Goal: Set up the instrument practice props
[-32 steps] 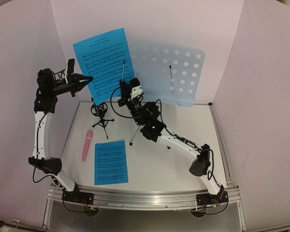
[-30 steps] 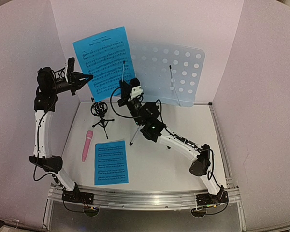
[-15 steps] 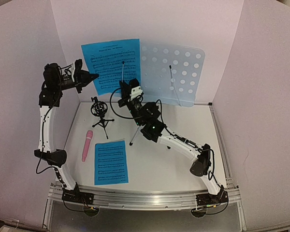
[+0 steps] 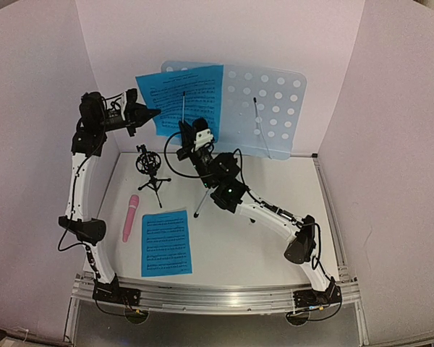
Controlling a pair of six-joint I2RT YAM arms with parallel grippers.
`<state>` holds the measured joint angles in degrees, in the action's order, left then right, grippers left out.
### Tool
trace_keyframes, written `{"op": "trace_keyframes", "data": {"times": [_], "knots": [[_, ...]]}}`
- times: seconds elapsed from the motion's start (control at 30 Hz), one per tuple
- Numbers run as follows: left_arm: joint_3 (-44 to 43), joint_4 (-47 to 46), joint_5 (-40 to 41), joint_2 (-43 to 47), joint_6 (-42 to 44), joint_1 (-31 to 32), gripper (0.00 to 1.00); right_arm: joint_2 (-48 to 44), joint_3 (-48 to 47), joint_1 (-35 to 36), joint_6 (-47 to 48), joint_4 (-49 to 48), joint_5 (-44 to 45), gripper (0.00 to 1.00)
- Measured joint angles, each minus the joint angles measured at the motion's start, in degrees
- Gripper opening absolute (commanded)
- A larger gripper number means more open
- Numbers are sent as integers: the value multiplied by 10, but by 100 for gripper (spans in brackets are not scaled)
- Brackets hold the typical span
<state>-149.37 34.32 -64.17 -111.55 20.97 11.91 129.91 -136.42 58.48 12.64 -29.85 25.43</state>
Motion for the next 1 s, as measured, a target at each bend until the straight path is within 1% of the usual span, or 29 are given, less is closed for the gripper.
{"op": "trace_keyframes", "data": {"times": [0.13,0.33,0.43,0.67,1.0], "knots": [[-3,-14,4,-5,-8,9,0,0,0,0,0,0,0,0],[-6,-59,8,-12,-61,17,0,0,0,0,0,0,-1,0],[-6,-64,13,-13,-72,23,0,0,0,0,0,0,-1,0],[-6,-58,27,-14,-60,35,0,-3,4,0,0,0,-2,0],[-7,-35,48,-25,-35,36,0,-3,5,0,-1,0,-1,0]]}}
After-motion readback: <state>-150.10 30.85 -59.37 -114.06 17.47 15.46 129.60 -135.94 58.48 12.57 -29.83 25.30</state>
